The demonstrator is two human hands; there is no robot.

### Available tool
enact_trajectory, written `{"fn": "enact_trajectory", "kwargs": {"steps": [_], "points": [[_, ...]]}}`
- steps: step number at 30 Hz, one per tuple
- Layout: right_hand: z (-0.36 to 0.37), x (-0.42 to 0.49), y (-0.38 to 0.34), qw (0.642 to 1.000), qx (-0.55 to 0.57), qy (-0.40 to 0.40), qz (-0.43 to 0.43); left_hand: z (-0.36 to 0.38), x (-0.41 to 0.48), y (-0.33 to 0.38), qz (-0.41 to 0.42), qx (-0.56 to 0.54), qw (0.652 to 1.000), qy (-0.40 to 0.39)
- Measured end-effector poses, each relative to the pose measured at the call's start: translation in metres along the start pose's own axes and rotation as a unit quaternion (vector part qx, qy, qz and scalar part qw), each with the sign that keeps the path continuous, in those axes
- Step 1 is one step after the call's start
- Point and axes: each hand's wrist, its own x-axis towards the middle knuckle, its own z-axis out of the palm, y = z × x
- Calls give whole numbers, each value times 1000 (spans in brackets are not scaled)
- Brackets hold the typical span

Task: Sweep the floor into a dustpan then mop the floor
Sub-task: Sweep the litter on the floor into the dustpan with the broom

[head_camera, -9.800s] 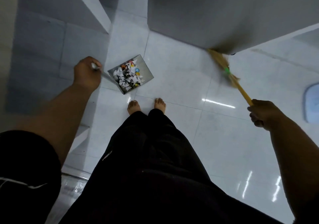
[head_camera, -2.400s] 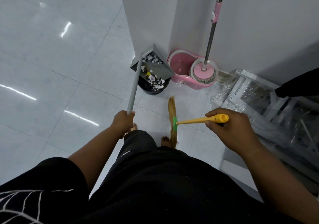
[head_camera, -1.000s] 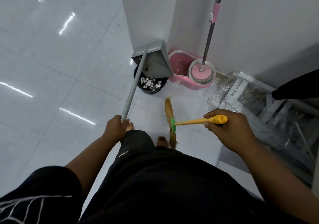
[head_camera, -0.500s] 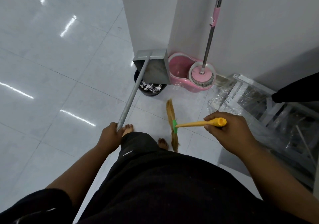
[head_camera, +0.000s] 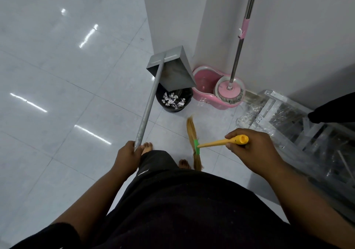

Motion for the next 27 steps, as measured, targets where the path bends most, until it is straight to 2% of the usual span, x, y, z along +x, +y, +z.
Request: {"fn": "enact_trajectory", "kwargs": {"steps": [6, 12, 17, 27], "points": [[1, -2, -2, 1000, -1, -11, 1, 6, 24, 32, -6, 25, 1000, -15], [2, -6, -5, 1000, -8, -10, 0, 3, 12, 15, -9, 19, 1000, -5], [1, -8, -7, 1000, -13, -4, 6, 10, 16, 31, 13, 31, 999, 0], [0, -10, -10, 999, -33, -9, 3, -6, -2, 23, -4, -2, 1000, -12]]}}
